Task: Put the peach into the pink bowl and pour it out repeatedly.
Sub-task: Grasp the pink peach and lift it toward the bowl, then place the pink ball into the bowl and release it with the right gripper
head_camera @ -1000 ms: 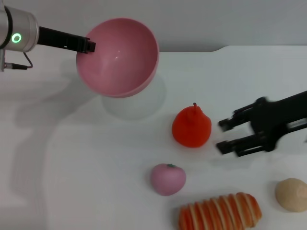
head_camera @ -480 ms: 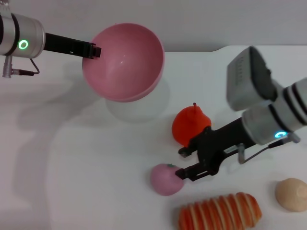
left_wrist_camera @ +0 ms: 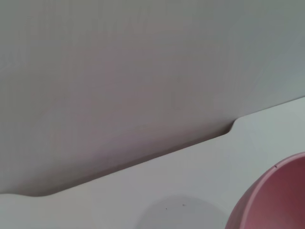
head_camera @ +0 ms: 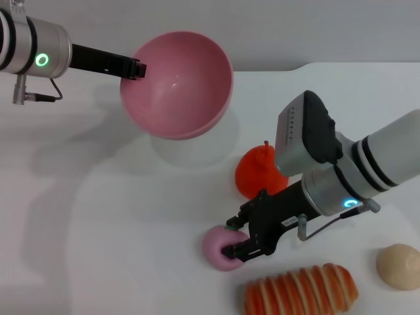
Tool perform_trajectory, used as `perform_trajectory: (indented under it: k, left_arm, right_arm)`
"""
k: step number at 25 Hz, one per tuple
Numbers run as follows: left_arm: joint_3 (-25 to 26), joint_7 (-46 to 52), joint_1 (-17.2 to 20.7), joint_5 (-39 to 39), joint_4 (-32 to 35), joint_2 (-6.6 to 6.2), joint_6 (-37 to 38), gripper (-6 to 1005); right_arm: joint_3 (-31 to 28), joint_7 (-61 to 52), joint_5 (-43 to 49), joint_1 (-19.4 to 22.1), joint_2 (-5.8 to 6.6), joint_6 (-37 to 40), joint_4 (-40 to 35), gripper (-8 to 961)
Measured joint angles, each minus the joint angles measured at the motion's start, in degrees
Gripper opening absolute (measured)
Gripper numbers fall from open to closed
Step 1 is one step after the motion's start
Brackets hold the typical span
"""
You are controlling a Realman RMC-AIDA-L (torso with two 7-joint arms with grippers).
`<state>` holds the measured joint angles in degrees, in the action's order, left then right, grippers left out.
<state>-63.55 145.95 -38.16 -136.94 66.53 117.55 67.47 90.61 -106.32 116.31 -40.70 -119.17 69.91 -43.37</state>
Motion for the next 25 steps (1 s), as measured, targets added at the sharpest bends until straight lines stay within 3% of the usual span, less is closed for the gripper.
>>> perform_trajectory:
  k: [7, 10, 12, 15, 18, 19, 23, 24, 25]
  left_arm:
    - [-1.37, 0.36, 0.01, 0.04, -0.03, 0.09, -0.92, 45]
    - [-1.37, 0.36, 0.01, 0.04, -0.03, 0.09, -0.92, 45]
    - [-1.6, 0.39, 0.05, 0.05, -0.08, 0.1, -0.98, 45]
    - [-1.68, 0.46, -0.06, 0.02, -1.5, -0.14, -1.14, 45]
    - [-1.23, 0.47, -0.07, -0.91, -1.85, -0.19, -1.22, 45]
    - [-1.12, 0.48, -0.02, -1.24, -1.94, -0.2, -1.22, 45]
    - [-1.42, 0.47, 0.22, -1.5, -2.31, -0.22, -1.22, 45]
    - [-1.55, 0.42, 0.27, -1.61, -2.4, -0.22, -1.22, 45]
    - [-1.64, 0.35, 0.3, -1.74, -2.47, -0.21, -1.2, 45]
  right_arm:
    - [-0.33, 0.16, -1.41, -0.04, 0.12, -1.98, 0.78, 583]
    - [-0.66, -0.05, -1.53, 0.04, 0.29, -0.93, 0.03, 379]
    - [-1.66, -0.12, -1.54, 0.52, 0.4, 1.67, -1.52, 292]
    - [-6.02, -0.15, -1.46, 2.36, 0.59, 8.2, -6.7, 161]
    - [-11.99, 0.0, -1.37, 5.31, 0.65, 16.02, -14.88, 131]
    - [-15.9, 0.2, -1.54, 7.09, 0.6, 20.18, -20.64, 120]
    - [-22.01, 0.22, -3.65, 8.96, 0.49, 25.31, -28.17, 85]
    - [-26.85, 0.08, -6.8, 9.33, 0.51, 28.12, -31.57, 77]
    - [-26.85, 0.08, -6.8, 9.33, 0.51, 28.12, -31.57, 70]
